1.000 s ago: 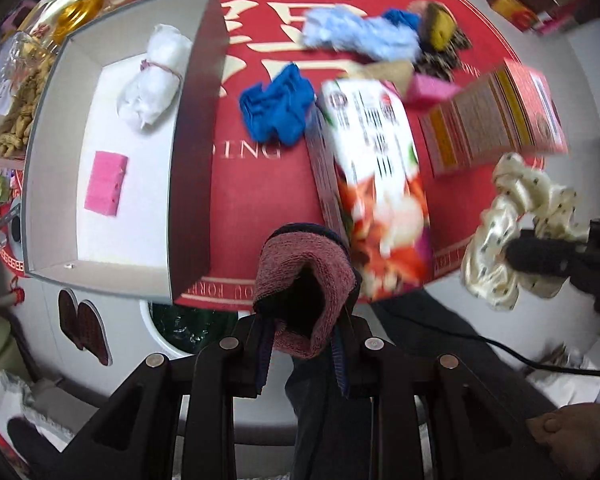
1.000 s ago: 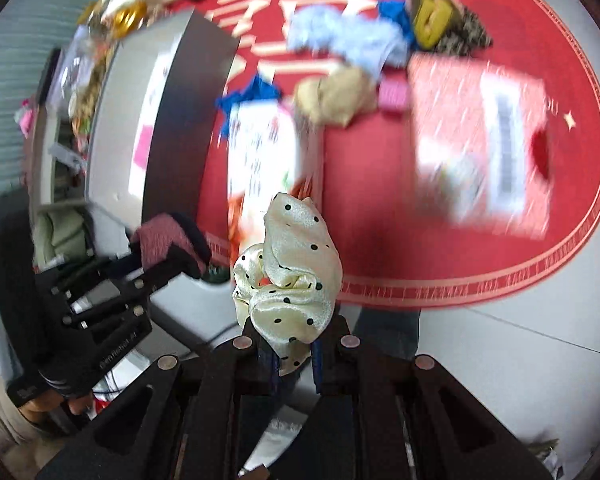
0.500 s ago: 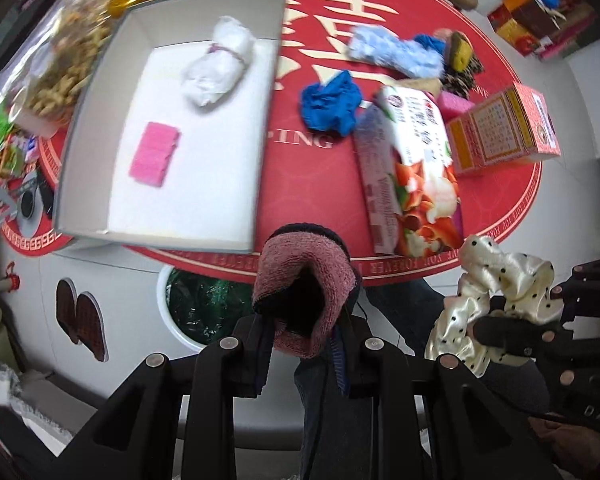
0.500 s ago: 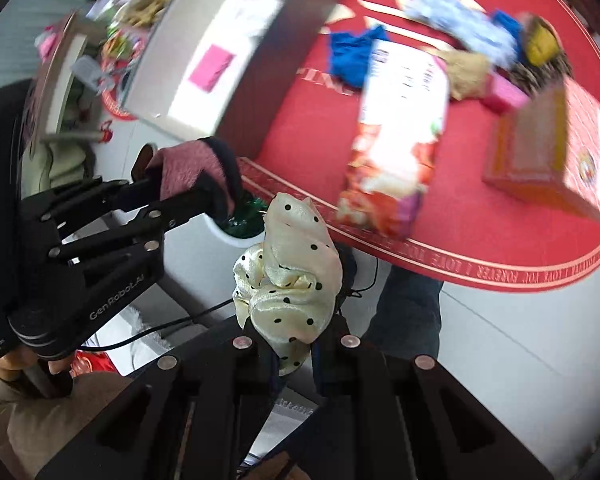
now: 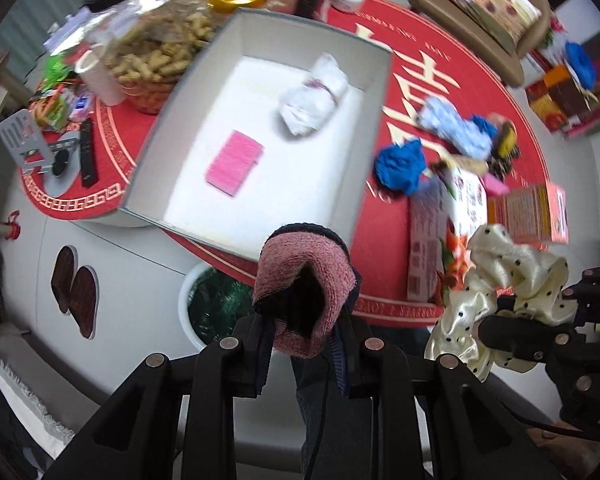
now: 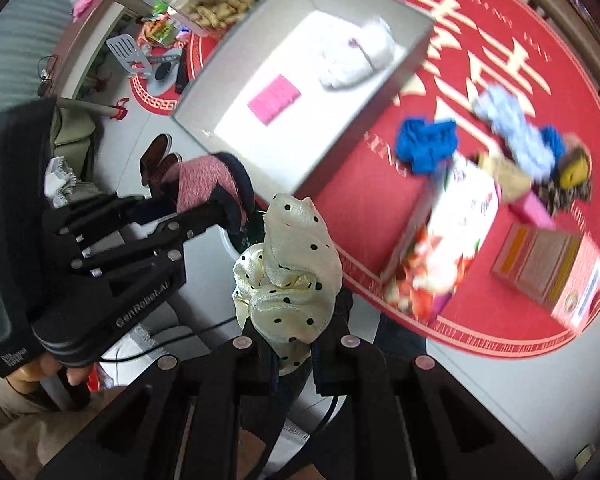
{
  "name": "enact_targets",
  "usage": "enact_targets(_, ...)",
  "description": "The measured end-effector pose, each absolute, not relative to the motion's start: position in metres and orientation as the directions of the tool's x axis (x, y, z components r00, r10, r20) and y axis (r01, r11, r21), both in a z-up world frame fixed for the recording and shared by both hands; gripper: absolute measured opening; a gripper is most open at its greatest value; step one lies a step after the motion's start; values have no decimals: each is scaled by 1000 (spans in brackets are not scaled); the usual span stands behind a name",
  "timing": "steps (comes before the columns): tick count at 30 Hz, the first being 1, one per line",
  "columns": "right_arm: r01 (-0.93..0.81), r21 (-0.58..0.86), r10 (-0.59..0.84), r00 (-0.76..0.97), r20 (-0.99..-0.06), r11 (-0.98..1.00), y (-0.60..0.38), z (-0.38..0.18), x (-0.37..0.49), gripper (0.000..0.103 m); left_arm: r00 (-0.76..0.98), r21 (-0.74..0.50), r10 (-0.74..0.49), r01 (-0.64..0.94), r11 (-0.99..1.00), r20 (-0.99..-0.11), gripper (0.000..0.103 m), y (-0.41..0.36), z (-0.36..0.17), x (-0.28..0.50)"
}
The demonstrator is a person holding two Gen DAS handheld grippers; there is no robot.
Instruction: Organize soft objects
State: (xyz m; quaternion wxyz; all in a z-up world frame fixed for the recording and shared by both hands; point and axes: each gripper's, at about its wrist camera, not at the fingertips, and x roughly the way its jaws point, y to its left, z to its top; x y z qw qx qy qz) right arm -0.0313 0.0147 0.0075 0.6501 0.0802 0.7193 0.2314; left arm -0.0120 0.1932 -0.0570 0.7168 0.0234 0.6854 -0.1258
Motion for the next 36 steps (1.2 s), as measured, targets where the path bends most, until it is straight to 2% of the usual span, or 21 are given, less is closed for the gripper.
enact_targets(9, -174, 427, 424, -55, -904, 887, 32, 29, 17, 13, 128, -101, -117, 124, 987, -985, 27, 210, -39, 15)
enact_targets(24, -144, 428, 431, -12, -902, 892, 49, 29, 71, 13, 160, -54, -47, -39, 998, -986, 27, 229, -42, 64)
enact_targets(36, -128, 422, 424, -8, -905, 898, 51, 23, 89, 13, 134, -34, -26, -59, 998, -991, 27, 229, -54, 77)
